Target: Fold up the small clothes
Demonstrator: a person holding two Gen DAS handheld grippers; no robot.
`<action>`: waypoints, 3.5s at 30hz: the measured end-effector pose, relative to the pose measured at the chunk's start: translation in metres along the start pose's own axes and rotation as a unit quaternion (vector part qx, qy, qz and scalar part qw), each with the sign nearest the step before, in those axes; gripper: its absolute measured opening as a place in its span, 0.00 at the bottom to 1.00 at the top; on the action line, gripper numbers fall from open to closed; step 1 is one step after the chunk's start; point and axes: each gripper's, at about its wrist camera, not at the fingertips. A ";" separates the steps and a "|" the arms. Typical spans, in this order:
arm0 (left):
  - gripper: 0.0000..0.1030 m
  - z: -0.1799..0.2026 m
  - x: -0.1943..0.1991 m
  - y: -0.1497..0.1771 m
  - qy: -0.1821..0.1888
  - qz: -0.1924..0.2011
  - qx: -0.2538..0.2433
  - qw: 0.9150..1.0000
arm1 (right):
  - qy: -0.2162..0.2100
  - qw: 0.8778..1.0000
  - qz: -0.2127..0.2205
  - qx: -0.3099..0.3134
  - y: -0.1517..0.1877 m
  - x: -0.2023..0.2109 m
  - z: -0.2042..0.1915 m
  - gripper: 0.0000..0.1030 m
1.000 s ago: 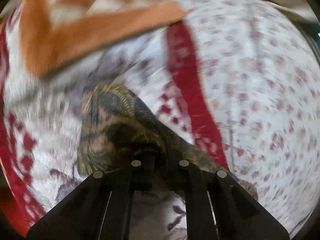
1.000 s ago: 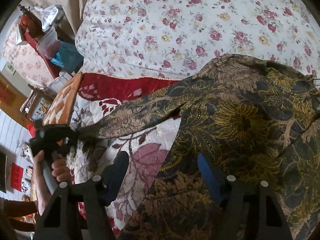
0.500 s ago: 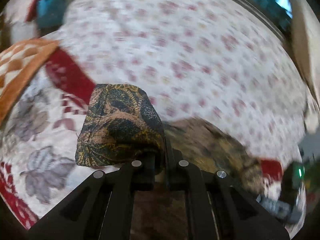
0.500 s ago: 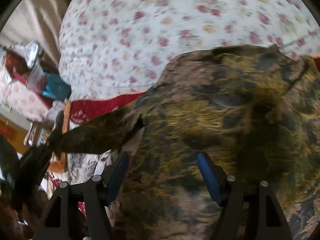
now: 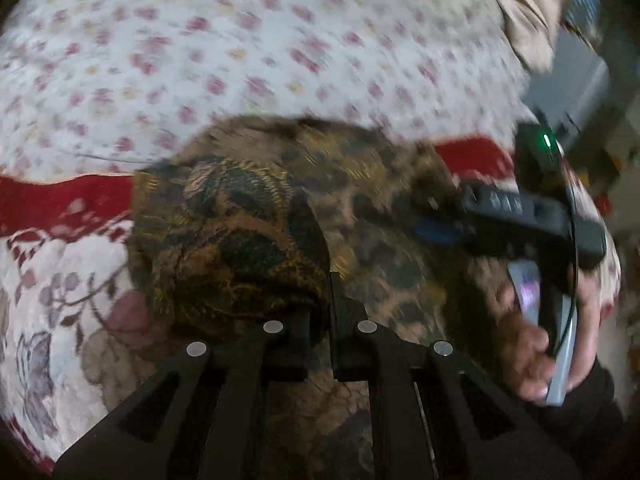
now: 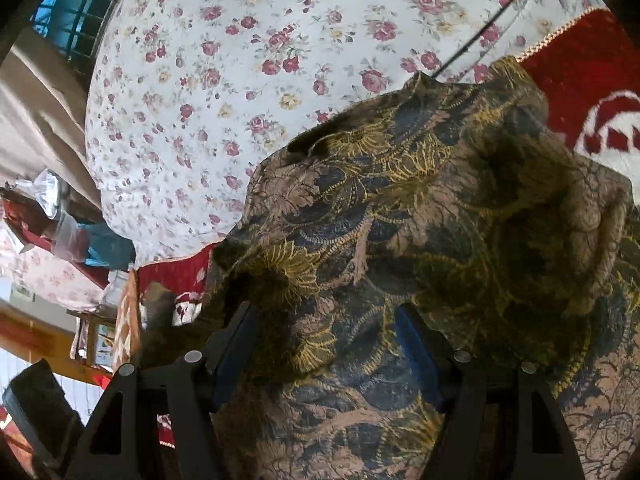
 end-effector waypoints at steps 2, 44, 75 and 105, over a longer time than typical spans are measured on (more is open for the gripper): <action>0.06 0.011 -0.005 0.002 0.010 -0.011 -0.023 1.000 | -0.009 1.000 0.000 -0.006 0.003 0.000 0.004 0.68; 0.54 -0.078 -0.012 0.000 0.144 -0.021 0.106 0.984 | 0.128 0.975 -0.119 0.136 0.071 0.021 -0.005 0.08; 0.54 -0.085 -0.055 0.006 0.033 -0.075 0.191 0.978 | 0.069 0.984 -0.093 0.132 0.066 0.058 0.002 0.74; 0.53 -0.177 -0.057 0.014 0.032 -0.037 0.398 0.916 | 0.047 0.985 -0.070 0.150 0.052 0.090 -0.049 0.78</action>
Point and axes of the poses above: each gripper's, at about its wrist camera, not at the fingertips, and x roughly against the way its jaws point, z to its right, y to its underside, and after that the axes turned 2 degrees about -y, right-handed
